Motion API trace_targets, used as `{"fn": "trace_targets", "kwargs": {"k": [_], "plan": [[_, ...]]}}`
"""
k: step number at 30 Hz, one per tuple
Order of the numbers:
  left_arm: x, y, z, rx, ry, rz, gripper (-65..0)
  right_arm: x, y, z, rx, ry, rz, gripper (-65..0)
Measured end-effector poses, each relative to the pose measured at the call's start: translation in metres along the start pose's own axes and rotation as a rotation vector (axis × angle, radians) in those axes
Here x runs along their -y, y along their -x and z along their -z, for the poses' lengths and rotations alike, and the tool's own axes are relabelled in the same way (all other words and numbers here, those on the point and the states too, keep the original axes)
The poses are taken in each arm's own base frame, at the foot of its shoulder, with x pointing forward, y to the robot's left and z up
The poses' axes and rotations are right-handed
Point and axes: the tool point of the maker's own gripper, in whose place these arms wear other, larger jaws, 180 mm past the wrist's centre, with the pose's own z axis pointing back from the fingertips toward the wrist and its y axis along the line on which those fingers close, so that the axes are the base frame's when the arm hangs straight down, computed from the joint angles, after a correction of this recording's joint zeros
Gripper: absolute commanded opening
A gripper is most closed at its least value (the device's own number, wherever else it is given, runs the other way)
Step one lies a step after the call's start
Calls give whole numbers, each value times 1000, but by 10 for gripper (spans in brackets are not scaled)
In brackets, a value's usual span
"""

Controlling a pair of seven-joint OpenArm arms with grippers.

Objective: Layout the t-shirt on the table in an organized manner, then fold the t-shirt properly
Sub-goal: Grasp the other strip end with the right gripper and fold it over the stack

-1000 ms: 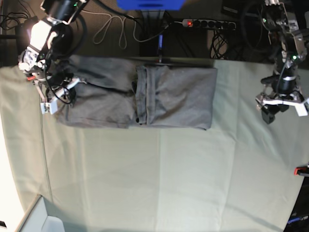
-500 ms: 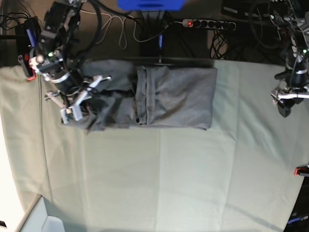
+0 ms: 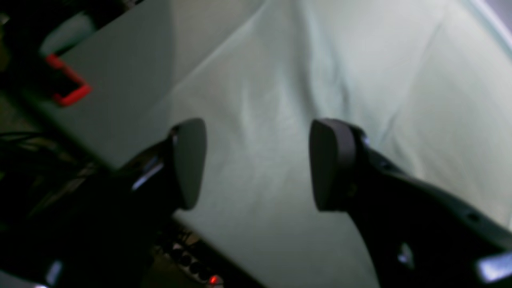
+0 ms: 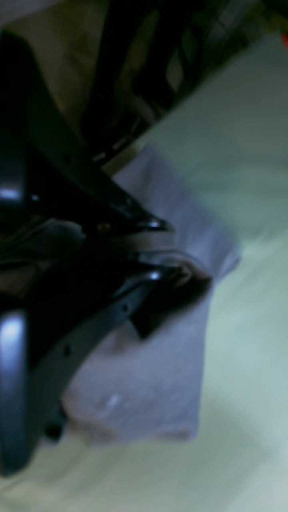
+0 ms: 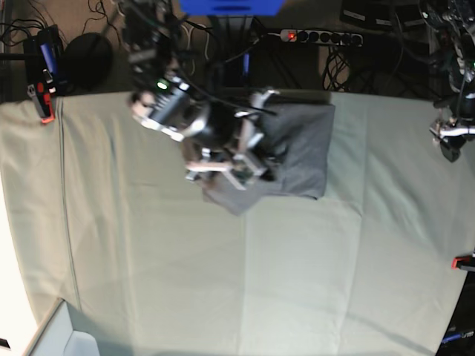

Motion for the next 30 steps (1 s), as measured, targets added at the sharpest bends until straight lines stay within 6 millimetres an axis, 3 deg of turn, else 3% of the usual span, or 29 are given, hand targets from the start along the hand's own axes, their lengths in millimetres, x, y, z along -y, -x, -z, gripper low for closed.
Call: {"fn": "trace_targets", "kwargs": {"k": [4,8,11,16,25,28,30], "plan": [[-9,-6,-3,19,-16,-4,-252,-28,10,24,-49,-107,-28,-650],[-17,4,-7,-10,-34,3,-252,-43,23,41,-95,-176,-40,-650],[-17,4,-6,-10,-37,2,-252,-46,30,53,-136,-209,-63,-650],[-17,4,-6,-9,-36,3,-252,-38,21,63,-132,-213,-102,-644],[-14,4,-5,-7,-28,-4,-252,-37,12,59,-115,-199,-122,-327],[-11,2,-3,-4,-22,-9,-252,-43,-17,38,-6,-173,-121,-265],[-7,-3,0,12,-16,-9,-252,-34,-38,21,70,-124,-108,-258]]}}
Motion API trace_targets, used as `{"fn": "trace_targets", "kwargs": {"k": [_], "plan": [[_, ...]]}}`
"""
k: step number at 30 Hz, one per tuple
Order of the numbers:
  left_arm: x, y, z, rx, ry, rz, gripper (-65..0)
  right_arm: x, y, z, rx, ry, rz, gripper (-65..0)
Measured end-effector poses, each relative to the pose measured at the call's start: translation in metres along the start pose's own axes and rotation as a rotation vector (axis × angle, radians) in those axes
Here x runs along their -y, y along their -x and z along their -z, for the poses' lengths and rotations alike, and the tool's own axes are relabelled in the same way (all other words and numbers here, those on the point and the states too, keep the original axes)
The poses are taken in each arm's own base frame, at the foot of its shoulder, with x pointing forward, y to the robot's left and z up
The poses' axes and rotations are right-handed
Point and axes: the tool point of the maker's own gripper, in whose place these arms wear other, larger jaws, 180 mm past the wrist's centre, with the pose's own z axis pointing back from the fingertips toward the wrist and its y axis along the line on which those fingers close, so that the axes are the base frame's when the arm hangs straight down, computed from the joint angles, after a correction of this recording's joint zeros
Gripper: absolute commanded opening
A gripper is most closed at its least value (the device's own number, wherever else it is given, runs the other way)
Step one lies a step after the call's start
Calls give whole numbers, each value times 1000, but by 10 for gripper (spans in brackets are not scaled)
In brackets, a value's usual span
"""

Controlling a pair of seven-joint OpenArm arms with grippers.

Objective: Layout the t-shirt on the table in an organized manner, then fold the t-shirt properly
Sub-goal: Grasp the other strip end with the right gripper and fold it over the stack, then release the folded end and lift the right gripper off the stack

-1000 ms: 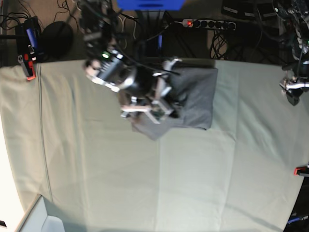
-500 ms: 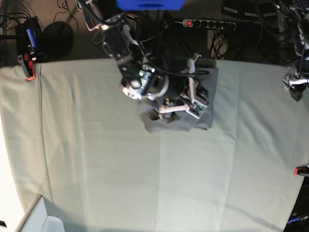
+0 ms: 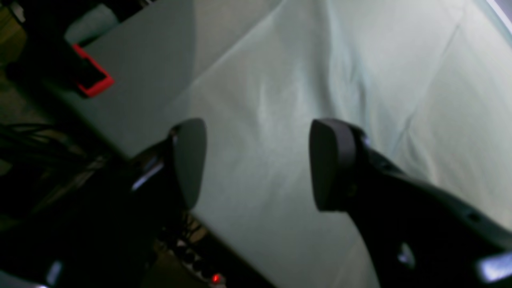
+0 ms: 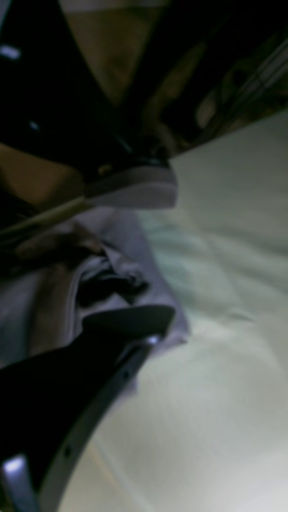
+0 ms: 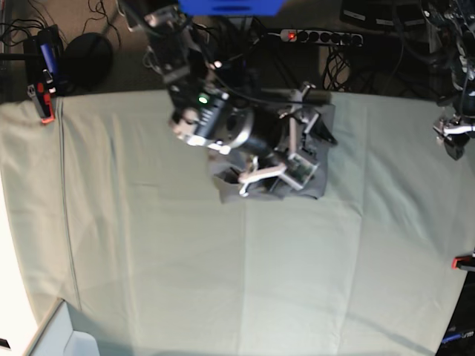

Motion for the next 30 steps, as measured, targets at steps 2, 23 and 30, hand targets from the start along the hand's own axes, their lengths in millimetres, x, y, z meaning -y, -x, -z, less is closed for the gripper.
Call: {"fn": "trace_targets", "kwargs": {"k": [2,23,30], "plan": [[-1,1,3,-3,-3,-6,-252,20,-9,-19,33,81,1,-257],[21,9,12,-21,42,-17,-252,60,102,-43,-220,161,129,-266],[19,9,12,-20,38,-18,-252,39,95,-30,-218,98,96,-571]]}}
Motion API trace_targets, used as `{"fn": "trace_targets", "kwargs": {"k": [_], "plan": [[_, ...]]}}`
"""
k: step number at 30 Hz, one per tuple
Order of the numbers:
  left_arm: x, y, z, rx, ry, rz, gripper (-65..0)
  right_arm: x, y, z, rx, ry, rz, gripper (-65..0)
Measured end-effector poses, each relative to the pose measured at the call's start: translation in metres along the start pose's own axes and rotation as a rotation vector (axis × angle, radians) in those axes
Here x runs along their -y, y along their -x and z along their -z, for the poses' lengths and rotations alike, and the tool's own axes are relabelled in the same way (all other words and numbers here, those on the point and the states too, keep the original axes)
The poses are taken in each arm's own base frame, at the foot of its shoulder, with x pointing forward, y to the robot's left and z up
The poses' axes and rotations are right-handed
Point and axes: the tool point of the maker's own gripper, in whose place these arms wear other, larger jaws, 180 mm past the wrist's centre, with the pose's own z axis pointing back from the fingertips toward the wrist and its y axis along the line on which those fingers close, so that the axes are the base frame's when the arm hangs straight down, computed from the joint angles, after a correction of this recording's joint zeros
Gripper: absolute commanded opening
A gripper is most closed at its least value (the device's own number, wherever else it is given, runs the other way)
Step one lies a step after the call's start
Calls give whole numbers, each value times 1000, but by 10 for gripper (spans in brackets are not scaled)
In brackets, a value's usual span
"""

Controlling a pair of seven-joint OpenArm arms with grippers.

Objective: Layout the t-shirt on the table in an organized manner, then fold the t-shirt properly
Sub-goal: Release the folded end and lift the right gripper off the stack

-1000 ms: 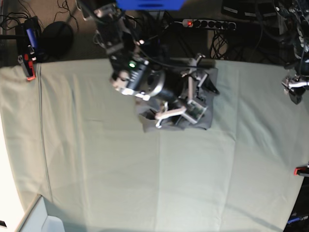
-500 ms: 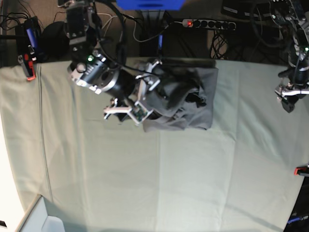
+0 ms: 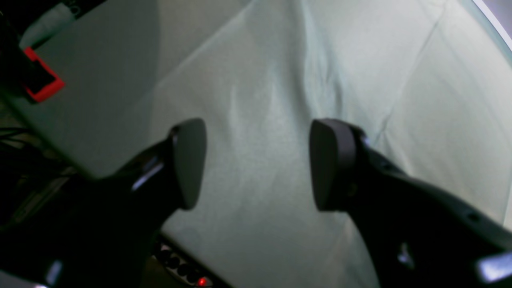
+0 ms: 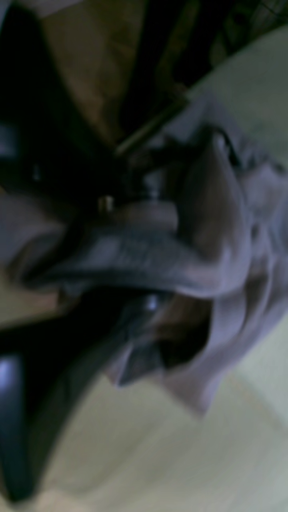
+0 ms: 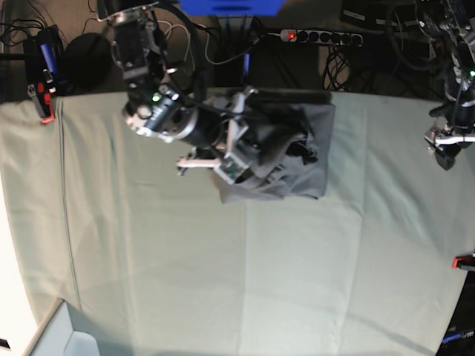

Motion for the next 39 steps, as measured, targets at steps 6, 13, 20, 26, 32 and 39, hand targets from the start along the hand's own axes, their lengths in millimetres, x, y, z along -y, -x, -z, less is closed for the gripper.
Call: {"fn": "trace_targets", "kwargs": {"k": [6,13,20,26,32,39], "plan": [[-1,-1,0,2,0,-2,-252,-51,13,1,-31,-101,-16,-574],[0,-1,0,2,2,-1,-252,-79,-16,-5,53,-154,-64,-402],[0,0,0,0,2,-2,-252,-95,-19,-20,73,-185,-111,-266],[1,0,0,0,2,-5,-252,-45,-21,-33,77,-48,-102,-312],[10,2,-3,3,21,-6,-253,-12,-34,-27,91,8,-122,-471],[37,32,-9,-68,83,0,-253,-29,-5,-5,10,-52,-55,-603]]}}
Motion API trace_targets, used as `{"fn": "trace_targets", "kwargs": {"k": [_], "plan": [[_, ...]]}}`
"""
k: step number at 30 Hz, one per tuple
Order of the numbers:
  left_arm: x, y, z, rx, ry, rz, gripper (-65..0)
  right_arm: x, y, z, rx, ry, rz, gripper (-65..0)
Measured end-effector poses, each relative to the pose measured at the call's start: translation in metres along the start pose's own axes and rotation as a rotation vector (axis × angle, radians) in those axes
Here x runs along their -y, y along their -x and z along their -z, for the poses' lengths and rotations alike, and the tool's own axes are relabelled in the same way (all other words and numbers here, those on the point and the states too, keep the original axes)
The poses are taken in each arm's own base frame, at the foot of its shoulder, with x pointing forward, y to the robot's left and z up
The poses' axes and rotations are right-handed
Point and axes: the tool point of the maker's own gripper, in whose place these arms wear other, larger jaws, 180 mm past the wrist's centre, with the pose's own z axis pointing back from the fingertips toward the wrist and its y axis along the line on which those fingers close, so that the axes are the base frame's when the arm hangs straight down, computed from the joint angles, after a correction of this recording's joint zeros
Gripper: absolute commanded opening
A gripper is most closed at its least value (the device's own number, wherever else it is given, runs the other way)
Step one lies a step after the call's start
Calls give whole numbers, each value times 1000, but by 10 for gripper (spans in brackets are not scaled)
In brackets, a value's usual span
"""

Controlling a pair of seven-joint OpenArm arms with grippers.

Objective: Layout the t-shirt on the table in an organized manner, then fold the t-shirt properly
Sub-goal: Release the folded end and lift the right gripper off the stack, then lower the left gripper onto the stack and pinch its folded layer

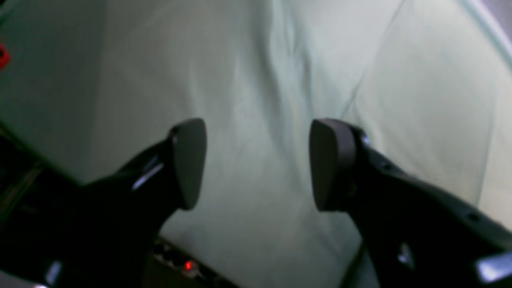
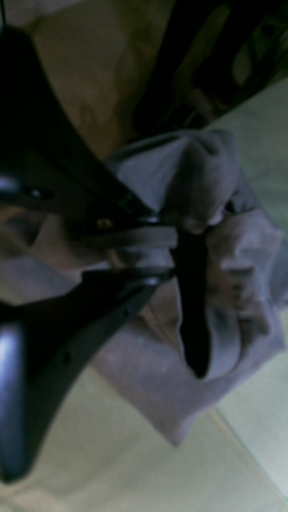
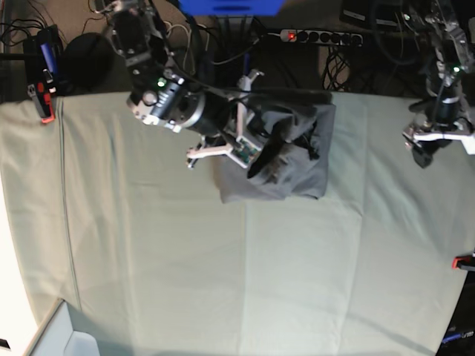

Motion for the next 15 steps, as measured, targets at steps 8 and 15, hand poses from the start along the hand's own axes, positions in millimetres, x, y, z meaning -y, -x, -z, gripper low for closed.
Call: {"fn": "trace_targets", "kwargs": {"k": [8,15], "plan": [[22,20,1,-51,55,29,-254,-80,17,27,-60,-217,-37,-603],[45,51,-5,-130,127,65,-255,-78,10,15,-38,-206,-84,-603]]}}
